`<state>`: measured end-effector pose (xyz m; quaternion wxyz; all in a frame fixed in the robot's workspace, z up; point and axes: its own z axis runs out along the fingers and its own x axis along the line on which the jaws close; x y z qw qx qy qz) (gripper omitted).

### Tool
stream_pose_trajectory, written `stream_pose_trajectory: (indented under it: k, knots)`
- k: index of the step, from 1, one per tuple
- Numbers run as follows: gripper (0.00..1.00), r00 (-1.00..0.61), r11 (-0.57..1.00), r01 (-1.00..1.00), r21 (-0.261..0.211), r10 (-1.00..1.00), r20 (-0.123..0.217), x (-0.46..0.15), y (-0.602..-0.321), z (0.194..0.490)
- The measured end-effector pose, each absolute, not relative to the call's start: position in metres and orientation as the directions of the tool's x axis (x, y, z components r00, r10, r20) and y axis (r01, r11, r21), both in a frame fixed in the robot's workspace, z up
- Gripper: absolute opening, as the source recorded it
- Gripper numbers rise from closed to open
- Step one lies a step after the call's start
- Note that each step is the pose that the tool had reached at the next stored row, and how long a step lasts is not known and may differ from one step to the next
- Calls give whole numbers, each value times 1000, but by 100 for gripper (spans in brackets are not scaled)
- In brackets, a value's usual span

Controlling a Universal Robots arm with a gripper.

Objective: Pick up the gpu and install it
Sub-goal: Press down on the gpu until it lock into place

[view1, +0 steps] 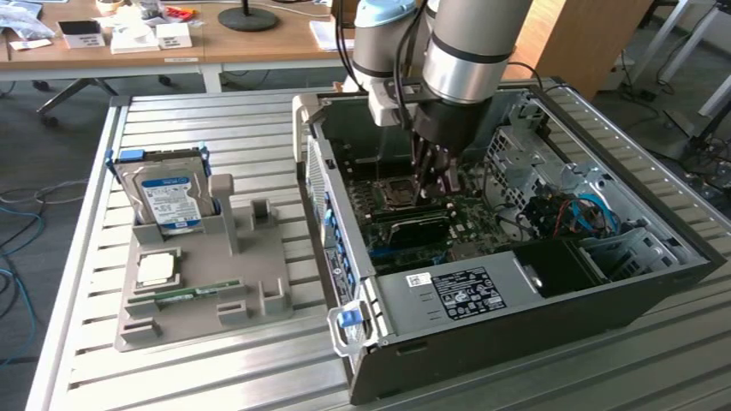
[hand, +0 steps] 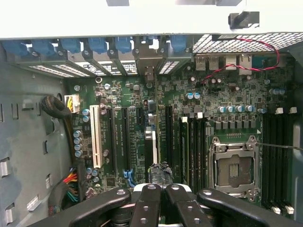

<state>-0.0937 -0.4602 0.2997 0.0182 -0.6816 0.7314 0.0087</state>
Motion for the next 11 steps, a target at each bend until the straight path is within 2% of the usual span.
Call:
stream_pose_trajectory:
  k: [11]
  knots:
    - [11, -70, 71, -997, -12, -997, -38, -94, -460, 298]
